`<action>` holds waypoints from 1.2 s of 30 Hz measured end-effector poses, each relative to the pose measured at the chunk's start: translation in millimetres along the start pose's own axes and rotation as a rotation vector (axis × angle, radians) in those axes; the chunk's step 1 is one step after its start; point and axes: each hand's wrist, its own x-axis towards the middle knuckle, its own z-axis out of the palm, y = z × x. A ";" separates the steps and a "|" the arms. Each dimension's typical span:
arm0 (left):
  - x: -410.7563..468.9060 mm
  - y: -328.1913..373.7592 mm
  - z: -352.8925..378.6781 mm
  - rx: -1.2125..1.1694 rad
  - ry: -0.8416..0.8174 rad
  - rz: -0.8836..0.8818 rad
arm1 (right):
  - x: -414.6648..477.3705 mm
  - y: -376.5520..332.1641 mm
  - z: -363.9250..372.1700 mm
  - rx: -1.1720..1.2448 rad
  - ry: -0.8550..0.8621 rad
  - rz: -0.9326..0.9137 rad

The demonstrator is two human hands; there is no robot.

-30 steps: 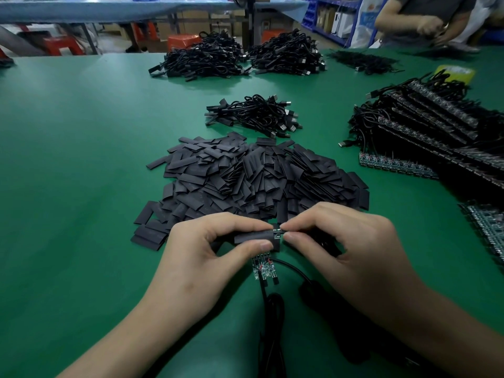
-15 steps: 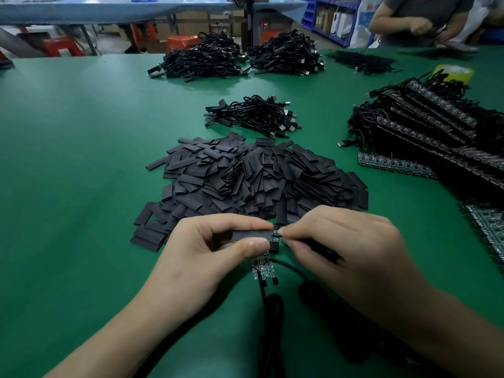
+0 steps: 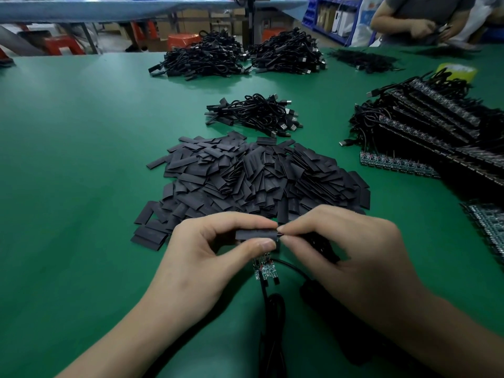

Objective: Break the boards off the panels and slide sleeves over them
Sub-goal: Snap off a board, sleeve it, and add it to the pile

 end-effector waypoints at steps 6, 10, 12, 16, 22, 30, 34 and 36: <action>2.1 0.0 -1.3 0.151 0.070 0.161 | 4.9 -1.3 -3.7 0.372 -0.122 0.344; 1.1 1.8 0.2 0.294 0.209 0.204 | 4.0 -5.0 0.1 0.506 -0.142 0.429; 0.3 3.4 0.0 0.329 0.285 0.215 | 2.9 -6.9 2.5 0.486 -0.104 0.432; -0.8 5.5 2.6 0.335 0.279 0.236 | 1.5 -9.9 4.6 0.404 -0.066 0.402; -1.3 5.3 5.2 0.304 0.220 0.252 | 1.8 -11.0 3.5 0.300 -0.093 0.321; -2.8 4.4 5.7 0.357 0.170 0.285 | 2.5 -8.7 3.2 0.211 -0.095 0.251; -3.8 6.9 5.3 0.396 0.178 0.306 | 1.1 -9.7 3.9 0.253 -0.104 0.272; -4.3 8.5 4.8 0.406 0.180 0.314 | 0.7 -10.4 4.5 0.294 -0.111 0.299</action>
